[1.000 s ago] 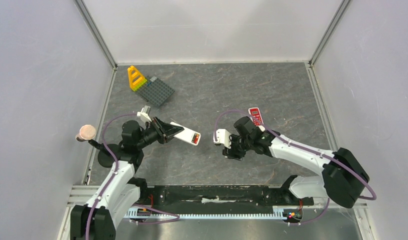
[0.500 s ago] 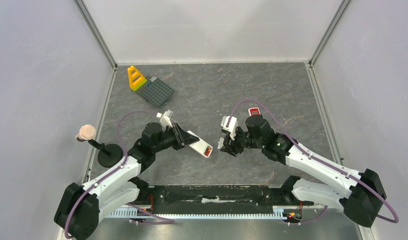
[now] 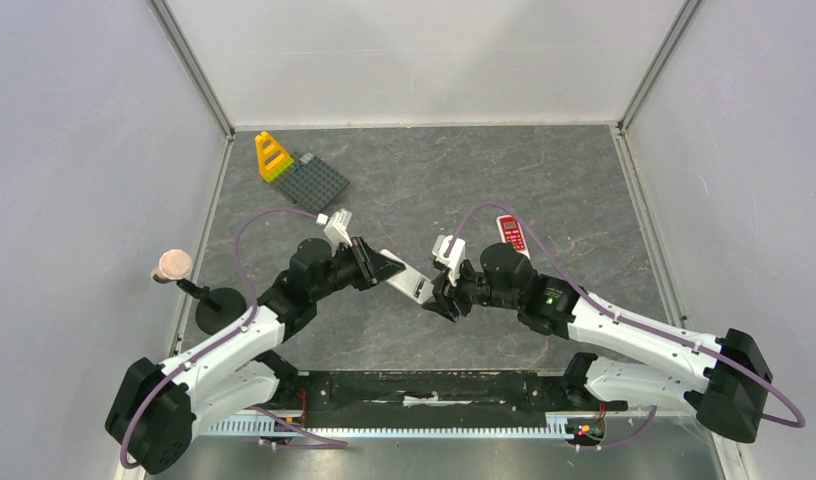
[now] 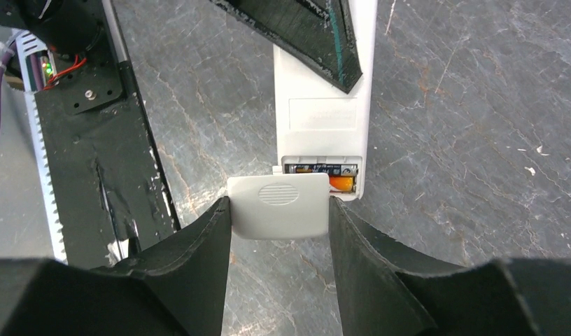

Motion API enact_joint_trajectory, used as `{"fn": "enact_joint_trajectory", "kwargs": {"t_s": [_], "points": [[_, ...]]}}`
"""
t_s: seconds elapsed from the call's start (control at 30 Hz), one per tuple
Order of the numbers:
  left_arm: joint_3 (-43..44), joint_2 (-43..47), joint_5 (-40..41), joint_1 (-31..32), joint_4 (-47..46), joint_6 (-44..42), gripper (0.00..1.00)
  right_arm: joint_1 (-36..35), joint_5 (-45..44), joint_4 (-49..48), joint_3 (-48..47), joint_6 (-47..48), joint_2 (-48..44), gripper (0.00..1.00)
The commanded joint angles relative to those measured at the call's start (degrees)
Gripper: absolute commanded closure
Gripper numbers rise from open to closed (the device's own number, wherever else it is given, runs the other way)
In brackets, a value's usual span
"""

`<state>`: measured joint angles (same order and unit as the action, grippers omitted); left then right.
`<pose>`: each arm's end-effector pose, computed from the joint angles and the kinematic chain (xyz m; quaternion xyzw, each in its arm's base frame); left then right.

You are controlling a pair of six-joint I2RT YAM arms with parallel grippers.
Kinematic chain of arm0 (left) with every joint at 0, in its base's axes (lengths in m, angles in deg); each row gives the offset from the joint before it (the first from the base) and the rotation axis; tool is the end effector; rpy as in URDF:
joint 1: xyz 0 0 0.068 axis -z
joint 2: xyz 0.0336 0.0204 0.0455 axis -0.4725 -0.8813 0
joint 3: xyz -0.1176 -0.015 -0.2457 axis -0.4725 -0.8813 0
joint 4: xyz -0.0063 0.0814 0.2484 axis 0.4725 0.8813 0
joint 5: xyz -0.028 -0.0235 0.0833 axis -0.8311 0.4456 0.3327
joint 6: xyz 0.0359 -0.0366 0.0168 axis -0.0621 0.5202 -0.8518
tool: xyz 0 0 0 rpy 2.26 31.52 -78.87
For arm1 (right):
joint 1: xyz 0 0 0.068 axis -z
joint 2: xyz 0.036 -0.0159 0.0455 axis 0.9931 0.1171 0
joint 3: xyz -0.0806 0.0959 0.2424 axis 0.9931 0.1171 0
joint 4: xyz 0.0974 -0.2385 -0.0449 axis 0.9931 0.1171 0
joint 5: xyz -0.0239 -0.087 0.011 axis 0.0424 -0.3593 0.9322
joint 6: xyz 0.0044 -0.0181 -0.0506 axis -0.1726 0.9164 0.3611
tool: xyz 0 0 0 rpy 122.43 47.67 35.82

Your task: Load the batteries into the remote control

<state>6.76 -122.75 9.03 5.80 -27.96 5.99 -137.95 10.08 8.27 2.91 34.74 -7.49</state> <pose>0.1695 -0.1266 0.2258 -0.0478 0.8011 -0.4860 0.3462 0.1285 0.1959 0.2696 -0.4328 0.7191 0.3401 0.4241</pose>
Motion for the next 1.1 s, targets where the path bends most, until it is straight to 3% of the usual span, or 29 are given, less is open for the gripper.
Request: {"fn": "enact_joint_trajectory", "kwargs": {"t_s": [0.0,1.07], "points": [[3.35,0.13,1.35,0.53,-1.37,-3.5,0.98,-1.06,-4.53,-3.97,-0.06,-1.81,1.77,0.61],[6.22,-1.4,-6.93,0.59,0.08,-8.34,0.98,-2.54,-9.41,-2.34,-2.11,0.86,5.27,0.61]]}}
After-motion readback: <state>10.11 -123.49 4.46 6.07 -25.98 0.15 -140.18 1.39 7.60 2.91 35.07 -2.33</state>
